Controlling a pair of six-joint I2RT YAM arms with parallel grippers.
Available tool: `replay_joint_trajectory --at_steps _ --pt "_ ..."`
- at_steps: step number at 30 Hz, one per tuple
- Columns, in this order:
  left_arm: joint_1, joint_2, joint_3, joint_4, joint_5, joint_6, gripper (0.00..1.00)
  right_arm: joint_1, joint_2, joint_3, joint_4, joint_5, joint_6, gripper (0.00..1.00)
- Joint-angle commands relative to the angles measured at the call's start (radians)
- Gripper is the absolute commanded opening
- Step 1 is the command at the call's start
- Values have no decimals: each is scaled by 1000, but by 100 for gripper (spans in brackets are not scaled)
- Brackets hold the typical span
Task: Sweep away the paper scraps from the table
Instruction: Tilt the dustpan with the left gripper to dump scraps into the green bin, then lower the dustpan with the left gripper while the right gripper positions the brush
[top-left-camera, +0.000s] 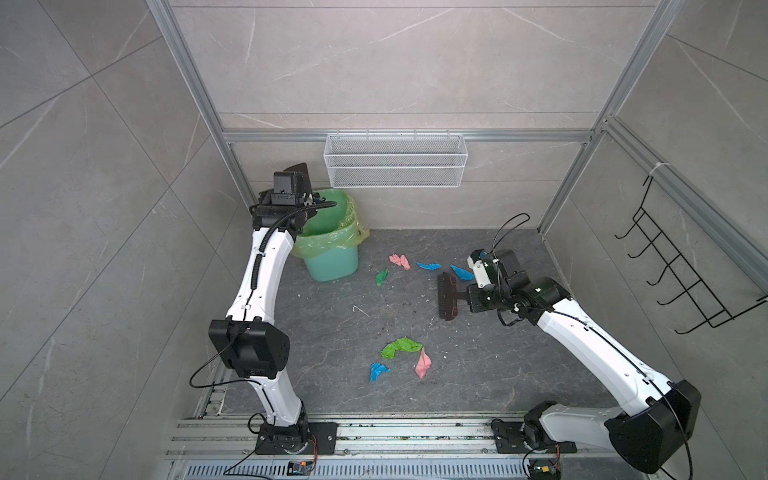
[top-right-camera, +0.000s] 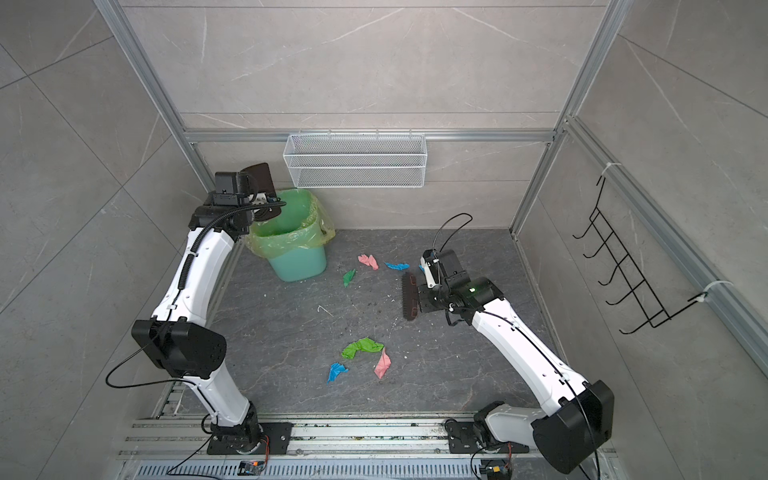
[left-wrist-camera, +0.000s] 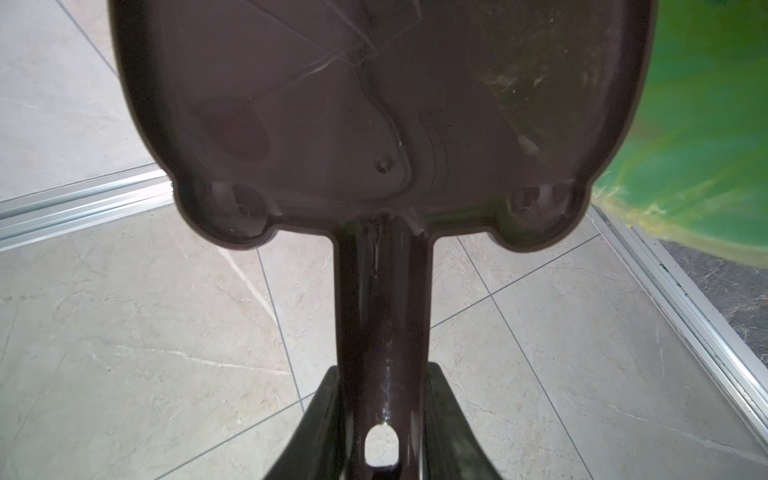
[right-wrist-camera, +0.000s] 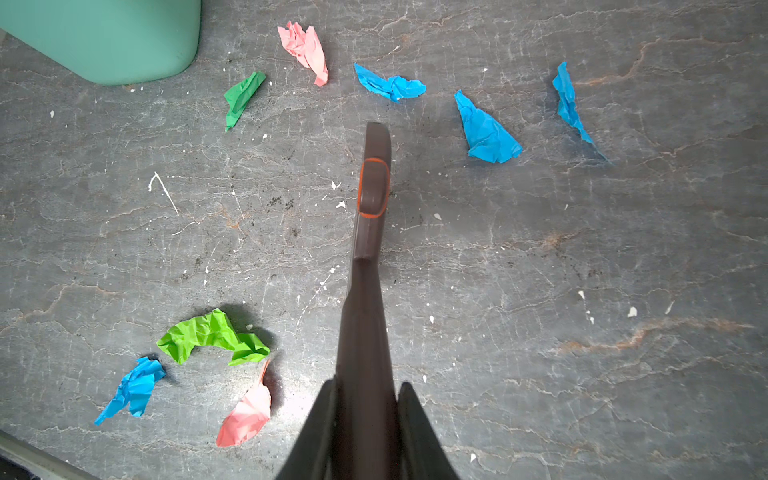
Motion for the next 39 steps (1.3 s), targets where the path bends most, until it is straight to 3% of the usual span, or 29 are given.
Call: replay_joint_trajectory --at_steps 1,6,11,16,24,28,32,39 --pt "-1 -48 51 -4 -12 -80 0 -3 -23 12 29 -27 -13 0" --pt "-8 -49 176 -248 107 -362 0 -3 -35 16 34 -133 -58 0" --pt "-16 -102 169 -419 287 -583 0 -1 -31 32 11 -255 -94 0" --pt "-17 -184 145 -488 567 -742 0 28 -43 100 -45 -343 -118 0" --pt "-51 -278 5 -517 814 -815 0 134 44 159 -142 -633 -149 0" --pt "-57 -327 -97 -494 878 -842 0 183 64 99 -95 -693 -114 0" --pt "-62 -367 -178 -475 907 -848 0 210 90 32 1 -677 -24 0" --pt "-98 -397 -269 -476 966 -844 0 217 164 -54 165 -496 106 0"
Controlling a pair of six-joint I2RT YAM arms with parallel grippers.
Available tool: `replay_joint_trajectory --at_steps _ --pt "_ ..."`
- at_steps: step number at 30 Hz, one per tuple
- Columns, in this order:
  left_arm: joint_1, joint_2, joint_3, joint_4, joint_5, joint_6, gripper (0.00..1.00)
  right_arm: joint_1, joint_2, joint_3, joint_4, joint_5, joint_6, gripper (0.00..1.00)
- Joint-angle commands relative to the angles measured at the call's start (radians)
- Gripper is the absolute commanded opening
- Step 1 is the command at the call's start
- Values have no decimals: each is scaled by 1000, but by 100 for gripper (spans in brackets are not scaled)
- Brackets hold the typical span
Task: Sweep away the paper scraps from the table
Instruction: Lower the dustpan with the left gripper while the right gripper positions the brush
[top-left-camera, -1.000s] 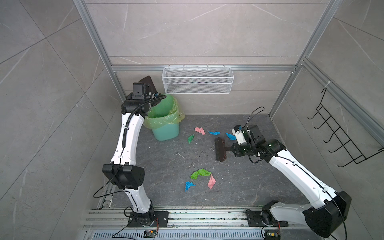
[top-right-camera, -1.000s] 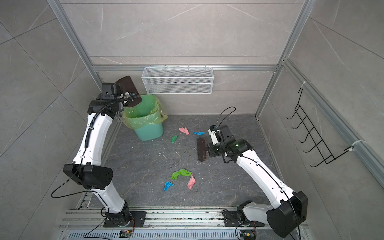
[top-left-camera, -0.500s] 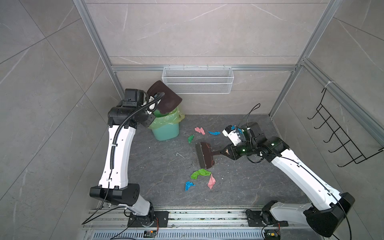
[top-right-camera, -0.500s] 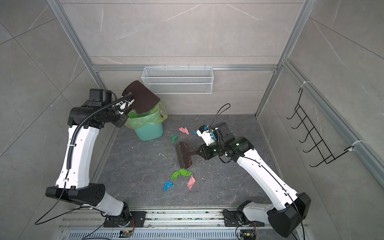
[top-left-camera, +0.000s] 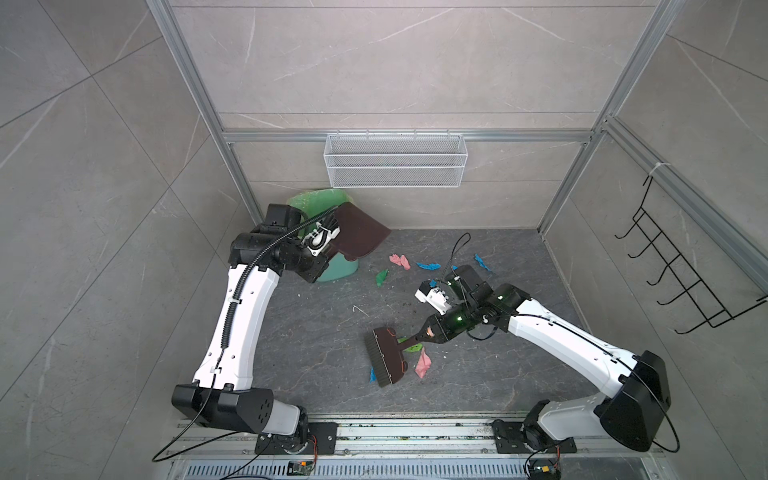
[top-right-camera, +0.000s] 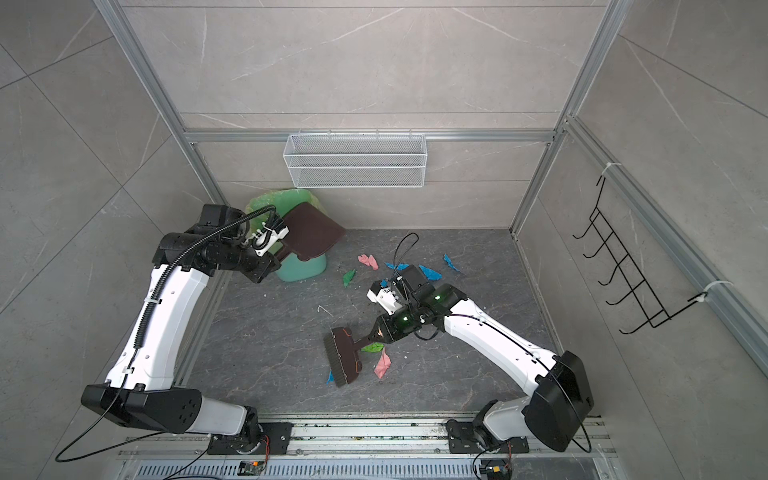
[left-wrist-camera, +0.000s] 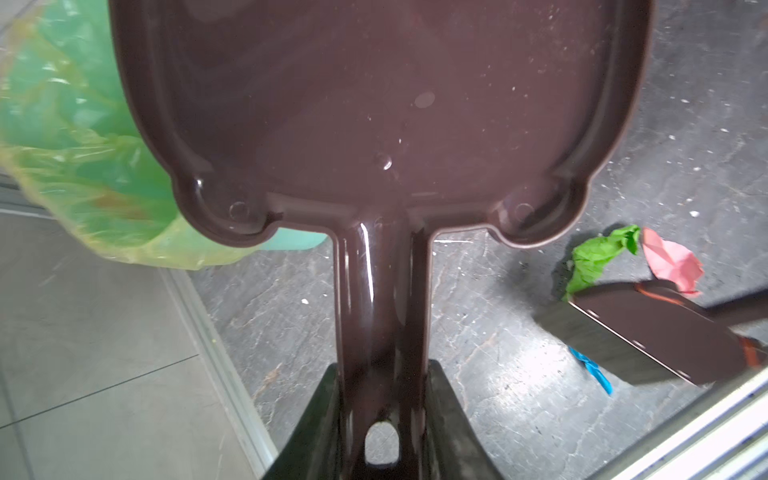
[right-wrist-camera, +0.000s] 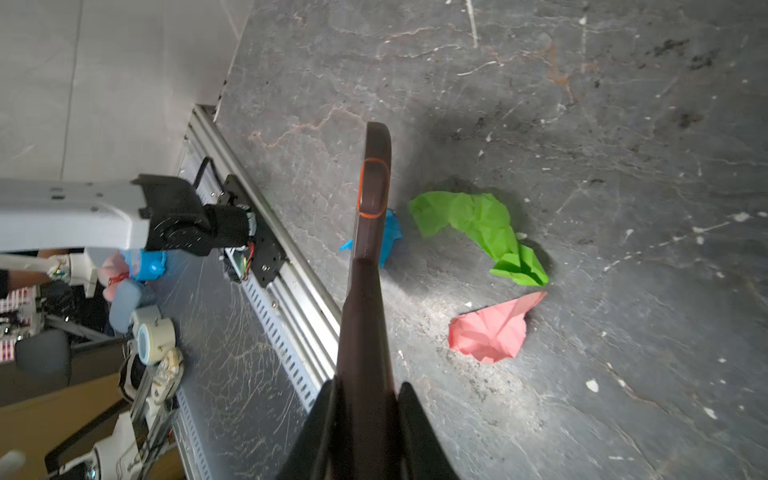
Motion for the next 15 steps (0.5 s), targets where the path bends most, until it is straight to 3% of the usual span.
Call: replay_joint_trajectory --at_steps 1,7,15 --pt "-24 -46 -22 30 58 -22 0 -3 35 -6 101 112 66 0" --pt "-42 -78 -81 27 78 -26 0 -78 72 13 37 288 85 0" --pt "-91 -97 -157 25 76 -50 0 -196 11 11 -35 327 48 0"
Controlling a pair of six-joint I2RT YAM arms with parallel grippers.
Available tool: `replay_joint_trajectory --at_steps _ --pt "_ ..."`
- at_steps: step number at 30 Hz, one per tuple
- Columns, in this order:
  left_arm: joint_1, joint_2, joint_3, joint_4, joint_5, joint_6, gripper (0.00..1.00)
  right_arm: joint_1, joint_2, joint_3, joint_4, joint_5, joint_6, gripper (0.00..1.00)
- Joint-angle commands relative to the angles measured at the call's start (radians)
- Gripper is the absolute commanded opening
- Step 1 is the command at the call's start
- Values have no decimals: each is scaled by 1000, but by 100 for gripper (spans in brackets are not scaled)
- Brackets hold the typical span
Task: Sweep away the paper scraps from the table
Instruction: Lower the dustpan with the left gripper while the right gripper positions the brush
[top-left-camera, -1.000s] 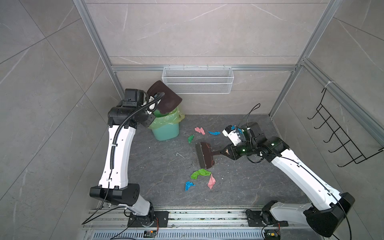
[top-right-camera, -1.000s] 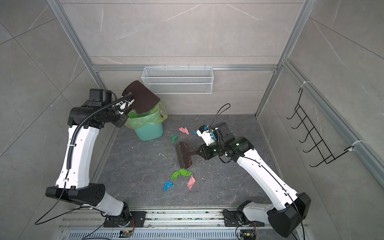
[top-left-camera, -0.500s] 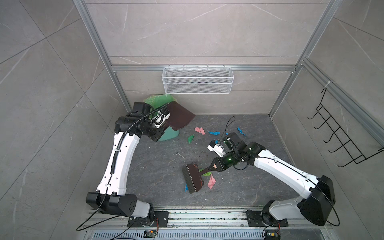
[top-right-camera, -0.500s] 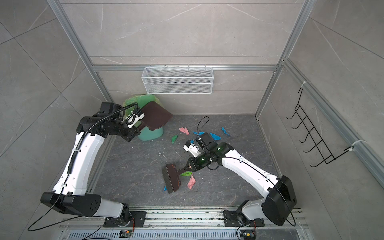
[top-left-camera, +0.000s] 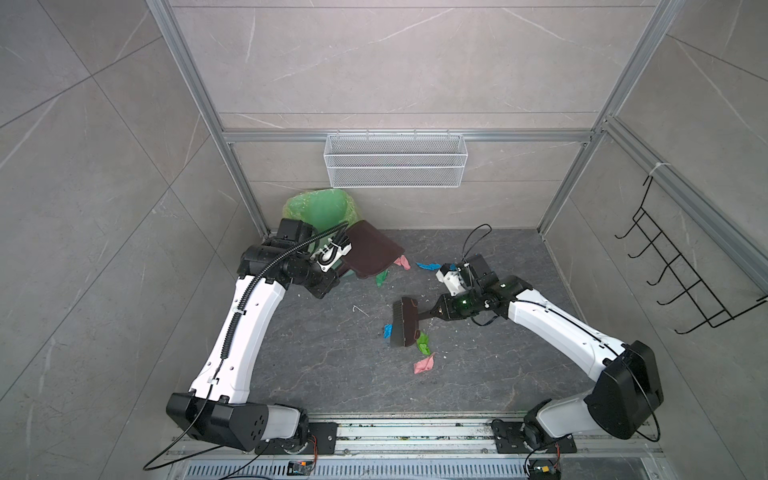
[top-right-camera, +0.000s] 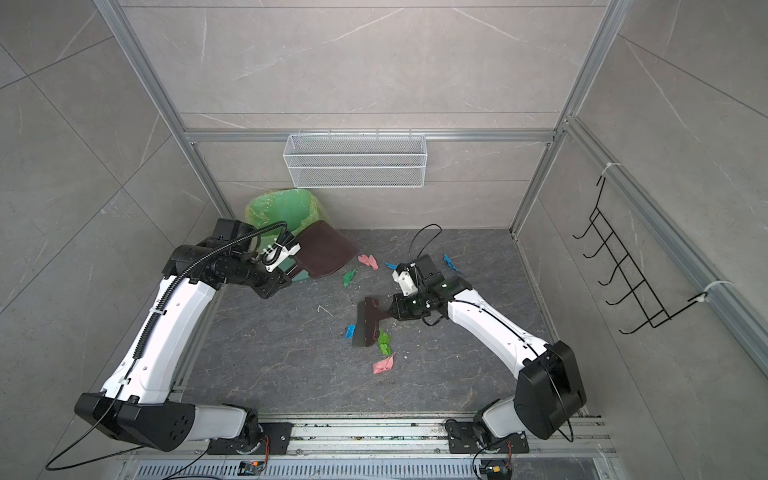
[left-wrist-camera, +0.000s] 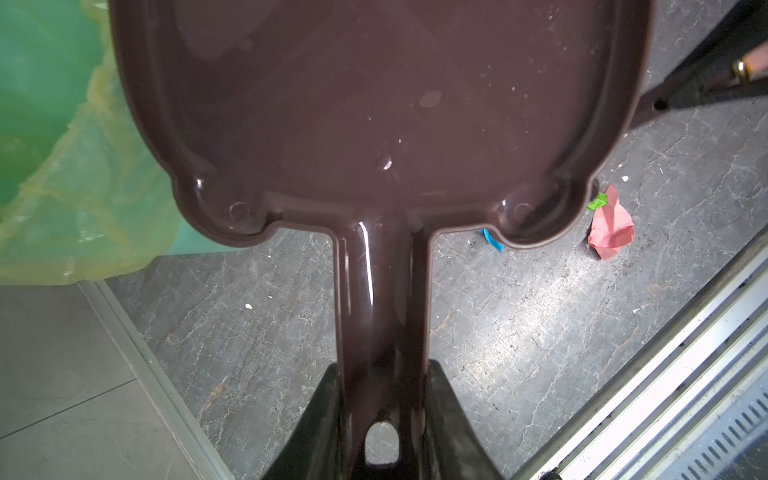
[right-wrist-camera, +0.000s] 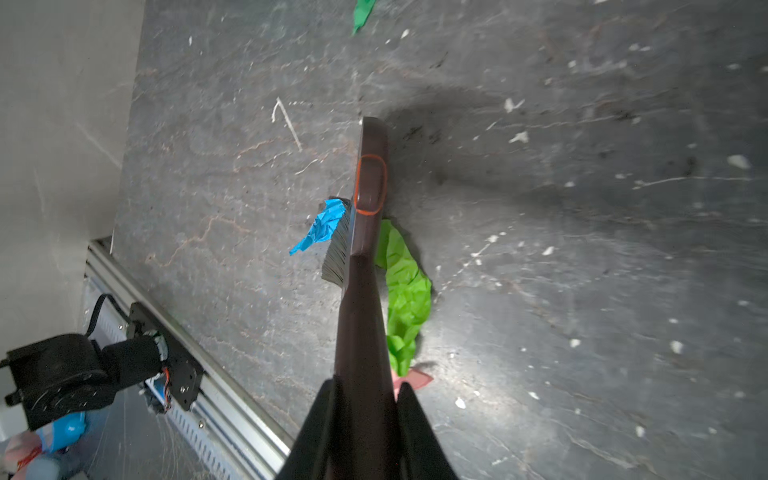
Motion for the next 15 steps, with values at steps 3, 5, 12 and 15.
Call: replay_joint_trajectory --at_steps 3,5,12,15 --pt "-52 -24 -32 29 17 -45 0 -32 -39 13 -114 146 -47 0" --pt "-73 -18 -45 38 7 -55 0 -40 -48 17 -124 166 -54 0" --pt "-148 24 -82 75 -10 -88 0 -56 -64 54 -169 243 -86 0" --pt "-165 51 -89 70 -31 -98 0 -58 -85 66 -187 280 -92 0"
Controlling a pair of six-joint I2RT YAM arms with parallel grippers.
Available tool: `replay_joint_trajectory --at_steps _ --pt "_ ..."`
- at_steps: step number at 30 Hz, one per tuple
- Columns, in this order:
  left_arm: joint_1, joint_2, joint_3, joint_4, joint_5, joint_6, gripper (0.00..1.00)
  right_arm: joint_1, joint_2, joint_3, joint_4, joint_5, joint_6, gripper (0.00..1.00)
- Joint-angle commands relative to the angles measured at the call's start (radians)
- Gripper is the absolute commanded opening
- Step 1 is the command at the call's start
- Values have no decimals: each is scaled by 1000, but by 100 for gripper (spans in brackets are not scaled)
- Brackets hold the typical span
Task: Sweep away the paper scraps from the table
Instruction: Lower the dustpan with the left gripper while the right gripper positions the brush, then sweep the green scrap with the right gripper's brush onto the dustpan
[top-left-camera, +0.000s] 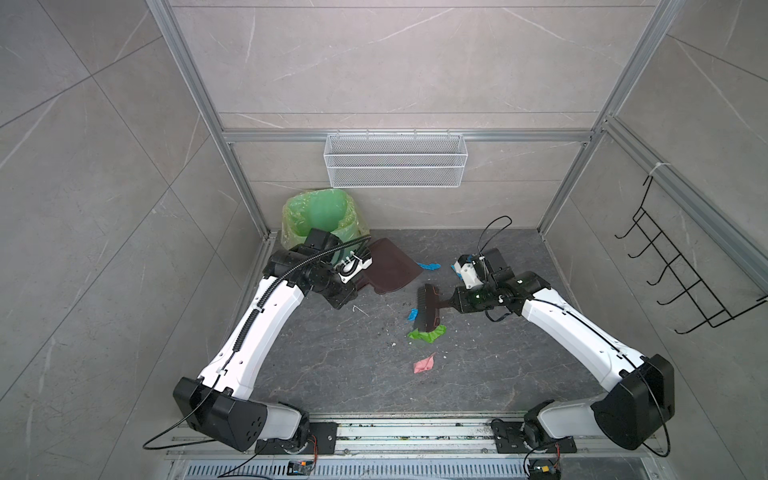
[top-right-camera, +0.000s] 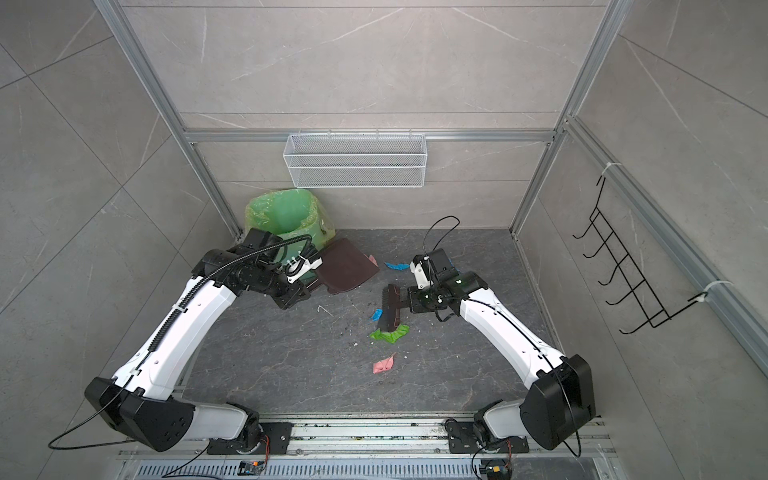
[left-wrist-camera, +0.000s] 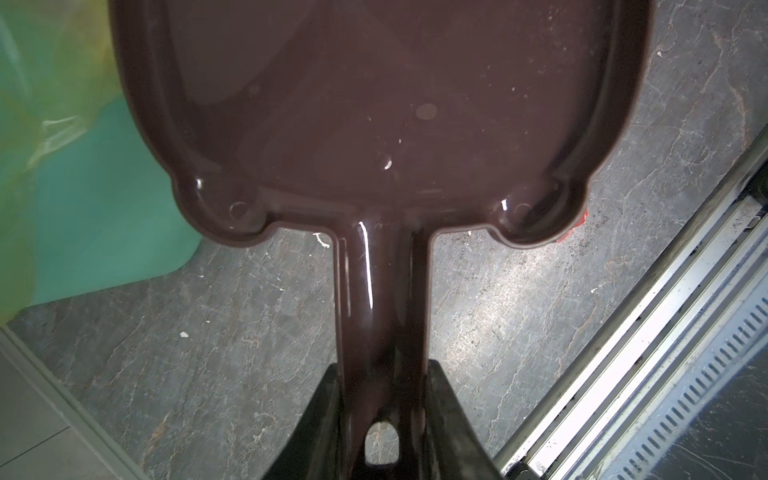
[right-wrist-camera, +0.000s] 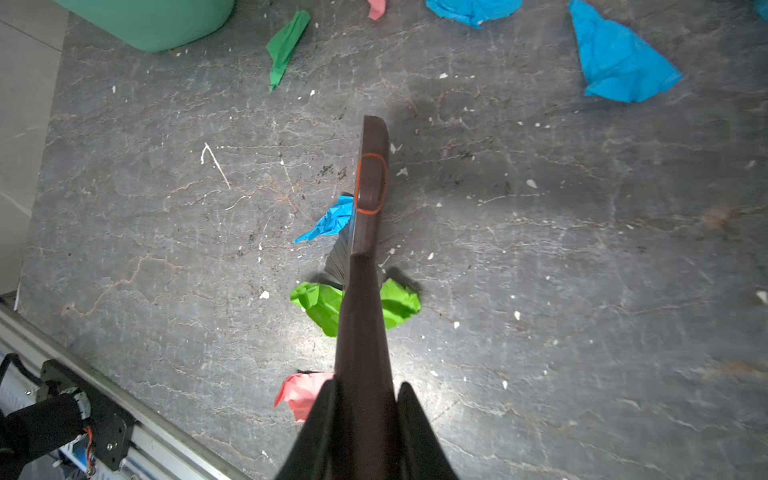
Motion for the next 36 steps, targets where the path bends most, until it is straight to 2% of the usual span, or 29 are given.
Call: replay_joint_trajectory --at_steps 1,5,10,18,22,27,30,36 --pt "-14 24 -9 32 -22 -36 0 -9 -35 23 -94 115 -37 0" --pt "-19 21 -37 47 -13 -43 0 -16 -73 31 -118 174 -42 0" --pt "-37 20 -71 55 -56 -23 0 -23 -83 56 -161 263 -42 0" --pt "-71 80 -109 40 -89 50 0 -23 -94 152 -179 185 -84 0" --pt "-83 117 -134 16 -139 59 0 -24 -95 182 -197 204 -90 0" --pt "-108 129 -183 12 -309 86 0 -23 -74 222 -247 328 -110 0" --pt "-109 133 -201 5 -329 101 0 -24 -54 235 -263 403 -126 0" --pt "-144 160 -237 -32 -336 129 0 -24 -15 262 -287 451 -154 0"
